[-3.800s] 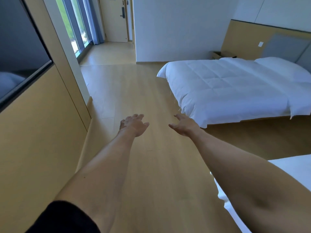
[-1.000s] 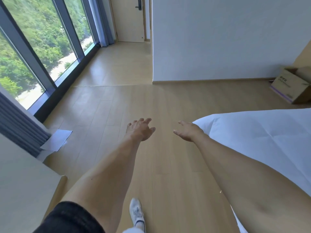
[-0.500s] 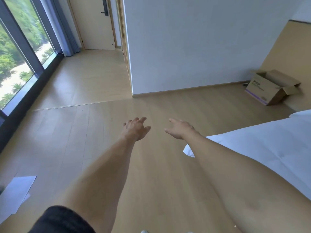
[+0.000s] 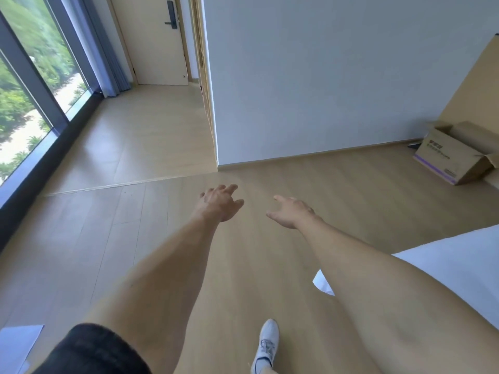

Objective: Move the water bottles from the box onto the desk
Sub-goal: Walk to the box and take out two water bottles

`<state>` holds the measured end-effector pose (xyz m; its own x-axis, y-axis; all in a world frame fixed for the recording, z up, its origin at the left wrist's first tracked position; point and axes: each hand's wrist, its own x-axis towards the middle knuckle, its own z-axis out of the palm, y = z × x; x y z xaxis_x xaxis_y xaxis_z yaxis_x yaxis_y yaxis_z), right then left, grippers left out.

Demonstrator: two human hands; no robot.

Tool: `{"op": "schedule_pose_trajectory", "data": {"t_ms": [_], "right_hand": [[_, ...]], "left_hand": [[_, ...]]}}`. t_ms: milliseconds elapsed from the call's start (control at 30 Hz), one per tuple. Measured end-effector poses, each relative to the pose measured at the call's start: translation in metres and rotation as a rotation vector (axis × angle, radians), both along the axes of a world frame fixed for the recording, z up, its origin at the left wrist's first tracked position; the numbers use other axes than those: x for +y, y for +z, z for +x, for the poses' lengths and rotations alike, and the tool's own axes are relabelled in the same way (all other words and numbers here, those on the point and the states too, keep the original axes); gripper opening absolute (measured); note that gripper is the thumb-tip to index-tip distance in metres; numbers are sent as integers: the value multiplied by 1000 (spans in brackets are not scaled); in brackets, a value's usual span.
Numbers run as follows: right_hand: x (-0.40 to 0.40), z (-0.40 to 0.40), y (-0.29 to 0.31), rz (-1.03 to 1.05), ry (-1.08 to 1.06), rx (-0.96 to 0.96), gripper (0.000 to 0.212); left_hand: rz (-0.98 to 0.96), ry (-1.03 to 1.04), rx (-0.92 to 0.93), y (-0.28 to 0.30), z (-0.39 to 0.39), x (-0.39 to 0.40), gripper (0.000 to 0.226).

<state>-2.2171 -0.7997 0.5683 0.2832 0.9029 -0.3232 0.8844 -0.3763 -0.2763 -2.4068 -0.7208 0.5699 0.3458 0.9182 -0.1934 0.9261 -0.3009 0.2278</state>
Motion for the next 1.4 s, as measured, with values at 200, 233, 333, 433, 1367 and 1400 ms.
{"op": "schedule_pose_trajectory", "data": {"t_ms": [200, 233, 333, 433, 1367, 1400], "right_hand": [[115, 38, 5, 17, 3, 30, 72], [132, 46, 7, 16, 3, 33, 72], [177, 70, 13, 21, -5, 24, 72], [212, 96, 14, 18, -21, 18, 72], [401, 381, -4, -54, -797, -21, 74], [402, 390, -5, -60, -818, -17, 74]], "left_hand": [[14, 19, 5, 10, 40, 109, 59], [14, 25, 1, 12, 48, 127, 59], [23, 24, -7, 12, 75, 177, 60], [16, -4, -8, 6, 106, 215, 62], [14, -829, 31, 1, 481, 506, 61], [10, -851, 32, 0, 493, 510, 62]]}}
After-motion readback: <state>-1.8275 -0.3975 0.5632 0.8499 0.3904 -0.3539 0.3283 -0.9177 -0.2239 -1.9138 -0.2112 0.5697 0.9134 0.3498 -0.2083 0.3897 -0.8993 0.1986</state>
